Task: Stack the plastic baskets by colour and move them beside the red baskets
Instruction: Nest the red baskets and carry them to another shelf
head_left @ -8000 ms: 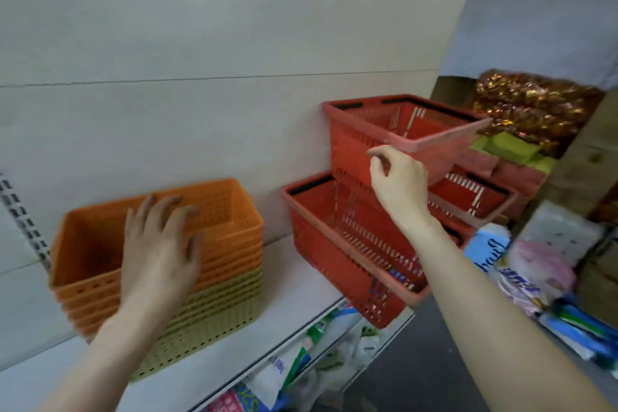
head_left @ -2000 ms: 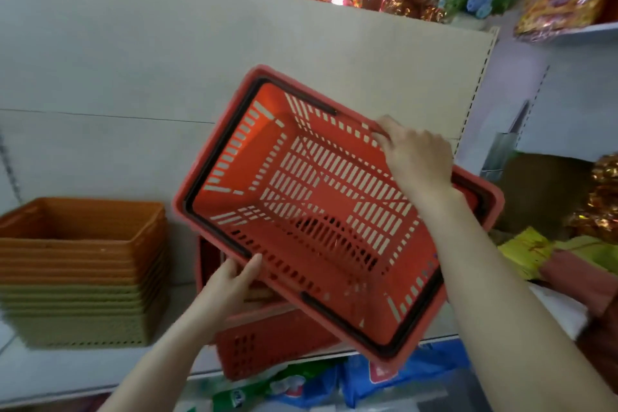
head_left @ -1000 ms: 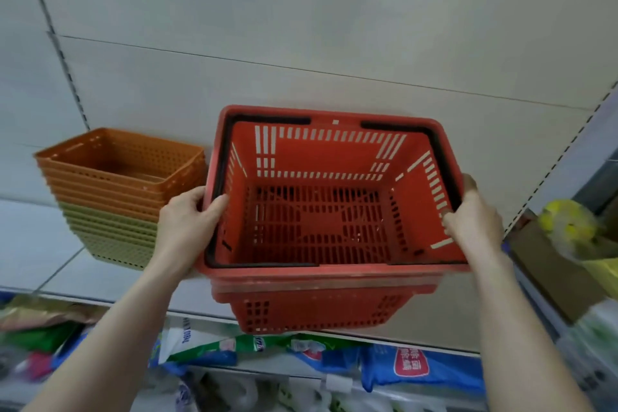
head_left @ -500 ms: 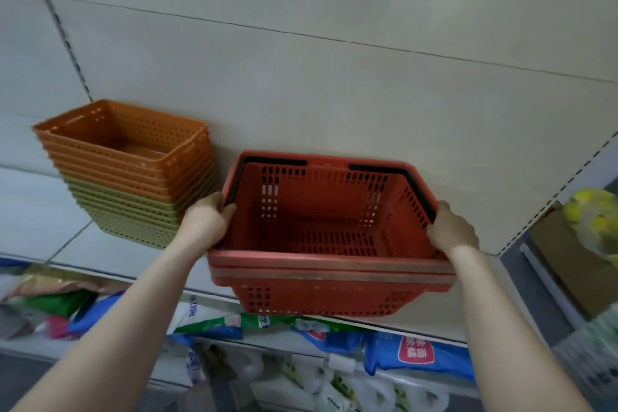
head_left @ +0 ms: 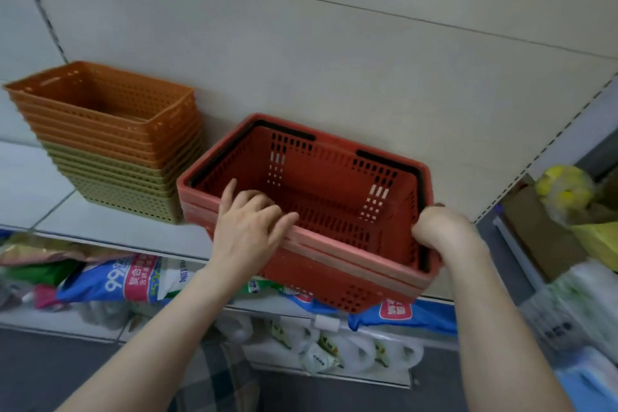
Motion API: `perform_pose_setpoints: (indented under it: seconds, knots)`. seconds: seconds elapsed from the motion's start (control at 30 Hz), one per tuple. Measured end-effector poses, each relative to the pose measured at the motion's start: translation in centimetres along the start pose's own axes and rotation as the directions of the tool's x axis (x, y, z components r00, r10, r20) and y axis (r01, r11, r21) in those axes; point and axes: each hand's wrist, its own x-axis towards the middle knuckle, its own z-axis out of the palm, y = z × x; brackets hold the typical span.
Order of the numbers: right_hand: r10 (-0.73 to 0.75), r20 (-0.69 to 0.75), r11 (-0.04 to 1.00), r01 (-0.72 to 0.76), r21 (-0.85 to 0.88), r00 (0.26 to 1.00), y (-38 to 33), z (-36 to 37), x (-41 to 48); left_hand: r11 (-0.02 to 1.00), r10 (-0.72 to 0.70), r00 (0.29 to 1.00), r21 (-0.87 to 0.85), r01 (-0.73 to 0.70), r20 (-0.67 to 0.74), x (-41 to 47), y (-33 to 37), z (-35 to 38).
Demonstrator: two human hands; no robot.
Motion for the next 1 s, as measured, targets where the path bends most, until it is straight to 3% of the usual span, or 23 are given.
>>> perform_pose_setpoints:
  seconds: [0.07,0.13,0.23,0.3,0.37,0.4,0.47,0.57,0.73,0.87,1.0]
  knots:
    - [-0.098,-0.133,0.992,0.086,-0.091,0.986,0.2,-1.6,-0.3,0.996,-0.068,0.995,-0.056,0.064,-0.076,0.4,-0.8,0.3]
    - [-0.200,-0.253,0.980,0.191,-0.059,0.947,-0.8,-3.9,1.0,0.986,-0.133,0.983,-0.117,0.119,-0.122,0.5,-1.1,0.6]
    - [-0.419,-0.226,0.901,0.433,0.018,0.880,-3.8,-5.7,6.0,0.934,-0.347,0.921,-0.154,0.323,-0.175,0.1,-0.5,0.9]
    - [-0.575,-0.171,0.806,0.590,0.048,0.800,-5.8,-5.3,9.3,0.770,-0.617,0.773,-0.315,0.554,-0.149,-0.9,1.3,0.7]
    - [-0.673,-0.124,0.727,0.683,0.067,0.729,-7.5,-4.3,11.5,0.505,-0.806,0.592,-0.511,0.696,0.009,-2.1,4.3,0.3]
    - [-0.708,-0.099,0.698,0.714,0.058,0.700,-8.1,-3.8,12.0,0.371,-0.836,0.534,-0.584,0.722,0.129,-2.6,5.6,0.6]
    - [-0.746,-0.095,0.661,0.750,0.008,0.659,-8.7,-2.4,12.7,0.193,-0.818,0.491,-0.661,0.725,0.300,-3.3,7.5,1.2]
    - [-0.725,-0.137,0.683,0.731,-0.010,0.675,-8.7,-1.9,12.2,-0.020,-0.813,0.410,-0.723,0.690,0.413,-3.8,7.9,1.2]
    - [-0.727,0.061,0.681,0.707,0.192,0.684,-6.4,-3.6,8.6,-0.105,-0.788,0.451,-0.813,0.573,0.419,-6.5,8.1,-0.4]
    - [-0.740,0.249,0.614,0.477,0.629,0.625,-4.1,-2.4,3.8,-0.073,-0.780,0.479,-0.818,0.570,0.403,-11.8,7.4,-0.8]
    - [-0.749,0.169,0.551,0.460,0.696,0.641,-2.5,1.6,-3.0,-0.050,-0.775,0.508,-0.838,0.544,0.376,-17.5,5.4,-1.6]
